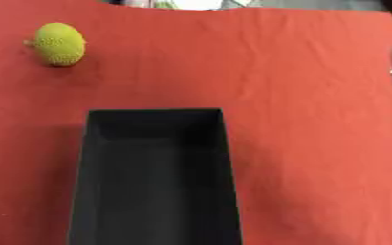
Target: Pick up objects on the table and place them in the box.
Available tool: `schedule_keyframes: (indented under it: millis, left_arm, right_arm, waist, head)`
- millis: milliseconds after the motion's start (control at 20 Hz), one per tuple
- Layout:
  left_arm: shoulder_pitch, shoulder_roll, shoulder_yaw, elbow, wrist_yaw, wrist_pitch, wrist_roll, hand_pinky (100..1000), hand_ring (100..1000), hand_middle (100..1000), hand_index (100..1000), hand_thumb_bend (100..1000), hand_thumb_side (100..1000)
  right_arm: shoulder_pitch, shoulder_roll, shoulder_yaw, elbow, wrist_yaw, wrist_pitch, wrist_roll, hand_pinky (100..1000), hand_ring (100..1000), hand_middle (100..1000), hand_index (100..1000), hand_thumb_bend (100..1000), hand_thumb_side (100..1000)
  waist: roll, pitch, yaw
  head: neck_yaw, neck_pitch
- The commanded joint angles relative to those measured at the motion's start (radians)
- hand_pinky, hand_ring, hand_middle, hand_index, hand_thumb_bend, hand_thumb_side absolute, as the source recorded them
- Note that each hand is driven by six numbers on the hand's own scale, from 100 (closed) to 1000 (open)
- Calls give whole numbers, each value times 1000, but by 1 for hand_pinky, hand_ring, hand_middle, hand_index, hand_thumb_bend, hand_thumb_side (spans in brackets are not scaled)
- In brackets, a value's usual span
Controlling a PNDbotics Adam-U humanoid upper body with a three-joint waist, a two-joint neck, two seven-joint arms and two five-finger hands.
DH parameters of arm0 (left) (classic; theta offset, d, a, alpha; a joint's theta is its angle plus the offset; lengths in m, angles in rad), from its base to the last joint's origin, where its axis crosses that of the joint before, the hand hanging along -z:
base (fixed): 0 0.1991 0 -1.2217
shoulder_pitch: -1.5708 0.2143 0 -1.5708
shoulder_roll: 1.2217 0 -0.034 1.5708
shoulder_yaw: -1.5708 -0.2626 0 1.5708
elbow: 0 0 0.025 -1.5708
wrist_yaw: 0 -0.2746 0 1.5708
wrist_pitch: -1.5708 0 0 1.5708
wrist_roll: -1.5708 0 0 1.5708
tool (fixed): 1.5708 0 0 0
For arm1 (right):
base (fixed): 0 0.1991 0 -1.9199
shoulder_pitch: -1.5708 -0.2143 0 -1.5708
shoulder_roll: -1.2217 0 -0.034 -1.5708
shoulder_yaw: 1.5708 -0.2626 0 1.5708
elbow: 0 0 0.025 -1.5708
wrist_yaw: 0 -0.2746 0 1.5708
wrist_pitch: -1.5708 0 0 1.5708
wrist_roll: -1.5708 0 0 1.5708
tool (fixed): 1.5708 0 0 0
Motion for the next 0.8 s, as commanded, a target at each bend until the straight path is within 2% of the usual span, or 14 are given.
schedule_keyframes:
  millis: [50,200,350,400,450,800]
  left_arm:
    - [-35,2,1,-5,57,-93,-211,1000,903,869,846,482,100]
    - [-42,-5,8,-24,125,-90,-318,1000,906,875,847,498,100]
    - [-42,-7,16,-49,163,-71,-374,1000,906,875,847,498,100]
    - [-44,-14,14,-55,165,-68,-391,1000,925,886,854,543,138]
    - [-47,-21,14,-61,163,-66,-403,1000,925,886,854,545,144]
    - [-55,-61,28,-95,111,-49,-380,1000,936,898,855,572,213]
  right_arm:
    - [-15,-17,-5,-16,-9,2,1,727,824,627,765,100,381]
    - [-15,-14,-5,-16,-11,3,0,727,823,626,764,100,386]
    - [-16,-13,-5,-16,-11,3,0,727,823,626,764,100,386]
    - [-17,-11,-4,-16,-12,3,0,727,823,624,764,100,395]
    - [-19,-10,-3,-16,-14,2,0,727,823,624,764,100,396]
    - [-30,-3,0,-16,-21,0,0,727,822,623,764,100,407]
  waist:
    - [3,-21,-5]
    - [6,-21,-8]
    - [6,-21,-10]
    - [8,-20,-14]
    - [10,-18,-18]
    - [15,-7,-35]
  head:
    - [7,-14]
    - [11,-19]
    - [12,-20]
    - [15,-24]
    - [19,-26]
    - [43,-20]
